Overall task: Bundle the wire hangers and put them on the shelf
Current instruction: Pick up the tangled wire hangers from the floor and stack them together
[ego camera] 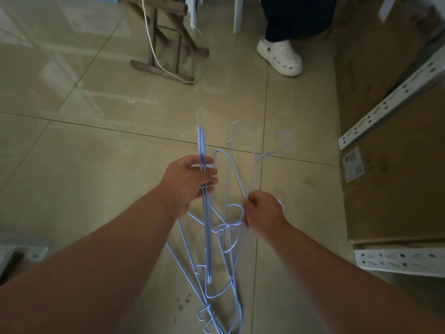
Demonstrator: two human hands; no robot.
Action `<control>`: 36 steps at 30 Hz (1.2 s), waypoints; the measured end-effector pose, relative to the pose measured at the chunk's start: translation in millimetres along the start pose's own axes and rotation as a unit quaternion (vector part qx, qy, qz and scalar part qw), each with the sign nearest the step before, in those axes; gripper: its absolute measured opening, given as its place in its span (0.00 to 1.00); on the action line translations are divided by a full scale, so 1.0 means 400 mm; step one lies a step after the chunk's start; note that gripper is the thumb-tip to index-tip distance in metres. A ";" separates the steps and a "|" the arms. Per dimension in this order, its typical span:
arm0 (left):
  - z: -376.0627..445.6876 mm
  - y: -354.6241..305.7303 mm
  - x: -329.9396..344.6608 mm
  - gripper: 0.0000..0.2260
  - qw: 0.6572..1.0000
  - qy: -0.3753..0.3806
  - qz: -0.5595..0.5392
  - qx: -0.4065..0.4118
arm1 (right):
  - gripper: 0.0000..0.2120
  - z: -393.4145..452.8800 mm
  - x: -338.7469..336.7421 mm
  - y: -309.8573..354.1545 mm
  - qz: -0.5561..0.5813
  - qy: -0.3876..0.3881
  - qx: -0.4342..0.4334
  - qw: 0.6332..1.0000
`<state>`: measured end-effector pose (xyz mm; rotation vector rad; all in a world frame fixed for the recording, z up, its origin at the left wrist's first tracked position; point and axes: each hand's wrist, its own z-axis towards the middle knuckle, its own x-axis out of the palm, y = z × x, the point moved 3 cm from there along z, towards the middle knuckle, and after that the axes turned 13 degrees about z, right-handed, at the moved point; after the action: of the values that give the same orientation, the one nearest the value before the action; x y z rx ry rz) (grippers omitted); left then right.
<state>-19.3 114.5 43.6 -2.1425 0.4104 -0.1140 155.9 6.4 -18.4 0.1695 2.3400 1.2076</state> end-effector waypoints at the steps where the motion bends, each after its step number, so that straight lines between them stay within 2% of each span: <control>1: -0.001 -0.006 0.007 0.15 1.000 -0.002 0.002 0.006 | 0.13 -0.017 0.000 0.024 0.010 0.017 -0.010 1.000; 4: -0.008 -0.025 0.030 0.16 1.000 -0.002 -0.004 0.018 | 0.12 -0.051 0.006 0.067 0.043 0.058 -0.037 0.997; 12: -0.017 -0.046 0.045 0.21 0.999 0.011 -0.011 0.039 | 0.12 -0.114 0.052 0.091 0.102 0.172 -0.038 0.979; 15: -0.015 -0.049 0.033 0.23 0.999 0.004 -0.016 0.039 | 0.12 -0.115 0.058 0.089 0.100 0.180 -0.049 0.977; 20: -0.013 -0.043 0.028 0.19 0.999 0.013 -0.015 0.032 | 0.08 -0.098 0.057 0.079 0.087 0.183 -0.045 0.978; 22: -0.012 -0.039 0.032 0.16 0.999 0.019 -0.019 0.033 | 0.04 -0.100 0.053 0.077 0.107 0.207 -0.035 0.972; 25: -0.012 -0.033 0.040 0.12 0.999 0.024 -0.015 0.034 | 0.07 -0.101 0.053 0.077 0.145 0.241 -0.023 0.960; 29: -0.005 -0.012 0.045 0.10 0.999 0.024 -0.011 0.026 | 0.09 -0.101 0.068 0.081 0.221 0.233 0.007 0.947; 32: -0.006 -0.003 0.047 0.11 0.999 0.034 -0.017 0.022 | 0.07 -0.098 0.078 0.078 0.276 0.227 0.040 0.933; 36: -0.009 0.002 0.048 0.12 0.998 0.055 -0.021 0.029 | 0.06 -0.088 0.085 0.071 0.282 0.233 0.054 0.929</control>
<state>-2.1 104.8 43.7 -2.0944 0.4225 -0.2661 106.2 9.0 8.6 0.7043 2.8915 1.5073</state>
